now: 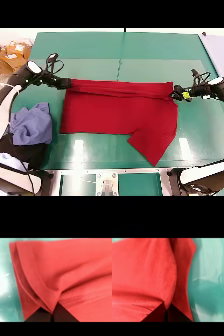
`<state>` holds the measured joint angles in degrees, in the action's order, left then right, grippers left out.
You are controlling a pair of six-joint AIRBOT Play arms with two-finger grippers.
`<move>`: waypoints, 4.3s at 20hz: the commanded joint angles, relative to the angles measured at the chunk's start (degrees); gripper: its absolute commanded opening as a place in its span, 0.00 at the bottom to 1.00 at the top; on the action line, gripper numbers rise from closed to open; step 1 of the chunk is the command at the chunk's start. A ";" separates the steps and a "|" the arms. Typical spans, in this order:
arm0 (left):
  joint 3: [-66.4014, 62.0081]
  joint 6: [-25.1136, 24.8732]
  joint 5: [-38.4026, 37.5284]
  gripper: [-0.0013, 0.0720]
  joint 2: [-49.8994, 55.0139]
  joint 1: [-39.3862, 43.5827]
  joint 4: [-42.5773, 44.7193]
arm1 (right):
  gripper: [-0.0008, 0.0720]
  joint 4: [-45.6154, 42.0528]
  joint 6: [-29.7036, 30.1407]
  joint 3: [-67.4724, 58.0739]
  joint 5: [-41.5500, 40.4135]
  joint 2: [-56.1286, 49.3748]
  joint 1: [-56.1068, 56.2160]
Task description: Fold the shirts.
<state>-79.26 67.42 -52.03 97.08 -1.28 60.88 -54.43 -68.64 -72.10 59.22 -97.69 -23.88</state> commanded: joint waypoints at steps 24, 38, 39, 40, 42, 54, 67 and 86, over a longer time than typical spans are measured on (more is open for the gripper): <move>1.92 21.29 -34.88 0.04 -15.47 3.78 23.43 | 0.04 -19.80 -20.50 23.43 19.76 35.06 -10.14; 59.34 28.92 4.76 0.93 -49.09 5.11 -8.76 | 0.65 -10.62 -25.00 53.48 9.03 50.64 -4.68; 60.22 27.89 7.23 0.93 -48.98 5.11 -11.23 | 0.65 -9.25 -25.03 54.05 7.63 50.18 -3.37; 60.72 27.15 9.31 0.93 -48.52 5.11 -13.29 | 0.65 -7.87 -25.03 54.38 6.25 49.31 -2.14; 60.83 24.92 11.65 0.93 -45.94 5.11 -16.81 | 0.65 -5.14 -25.03 54.42 4.79 46.75 0.00; 54.34 22.34 21.73 0.04 -37.00 13.31 -13.07 | 0.08 -4.28 -20.87 53.59 3.96 43.58 3.32; 45.03 28.15 -9.07 0.04 -38.32 13.31 12.09 | 0.04 -19.69 -26.95 39.82 19.93 50.45 3.23; 3.26 26.71 5.81 0.97 -2.51 12.76 17.18 | 0.60 -6.25 -19.89 -2.86 0.22 1.95 11.13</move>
<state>-73.32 92.84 -49.63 91.15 11.88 76.73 -61.19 -90.78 -70.83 60.97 -88.68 -12.53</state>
